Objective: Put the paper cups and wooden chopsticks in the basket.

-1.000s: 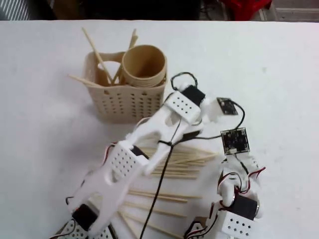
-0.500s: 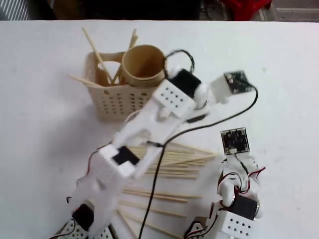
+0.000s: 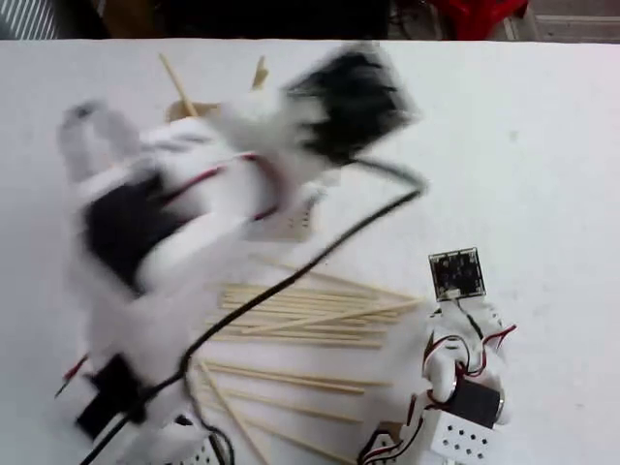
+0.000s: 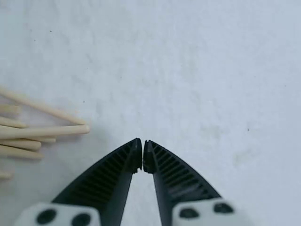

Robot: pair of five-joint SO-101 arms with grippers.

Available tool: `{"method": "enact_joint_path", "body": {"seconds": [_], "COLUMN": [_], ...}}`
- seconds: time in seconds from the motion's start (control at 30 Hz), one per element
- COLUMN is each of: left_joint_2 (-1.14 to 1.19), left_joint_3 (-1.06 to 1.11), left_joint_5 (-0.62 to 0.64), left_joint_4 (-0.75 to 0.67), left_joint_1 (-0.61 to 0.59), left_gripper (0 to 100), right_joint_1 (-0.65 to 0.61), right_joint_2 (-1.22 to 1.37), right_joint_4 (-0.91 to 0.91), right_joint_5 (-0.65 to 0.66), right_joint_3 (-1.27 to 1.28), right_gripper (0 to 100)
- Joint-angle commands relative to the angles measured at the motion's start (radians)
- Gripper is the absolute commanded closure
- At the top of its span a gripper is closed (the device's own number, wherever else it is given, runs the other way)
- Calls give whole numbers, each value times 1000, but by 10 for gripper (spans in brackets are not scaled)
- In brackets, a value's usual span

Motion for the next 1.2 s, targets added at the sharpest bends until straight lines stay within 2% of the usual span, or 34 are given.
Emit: {"method": "enact_joint_path", "body": {"seconds": [0.0,0.1,0.33,0.5,0.7,0.9,1.03,1.17], "left_joint_2": [-134,-153,-54,-8,-12,-19,-111,-282], "left_joint_3": [-31,-28,75,232,457,646,810,1048], "left_joint_5": [69,143,442,594,598,600,601,598], "left_joint_4": [-184,-328,-519,-651,-795,-810,-824,-904], "left_joint_1": [-130,-259,-496,-573,-575,-582,-590,-590], "left_gripper": [977,977,977,977,977,977,977,974], "right_joint_1": [7,7,7,7,7,7,7,7], "right_joint_2": [-10,-10,-10,-10,-10,-10,-10,-10], "right_joint_4": [7,7,7,7,7,7,7,7], "right_joint_5": [6,6,6,6,6,6,6,6], "right_joint_3": [6,6,6,6,6,6,6,6], "right_gripper": [974,974,974,974,974,974,974,974]}}
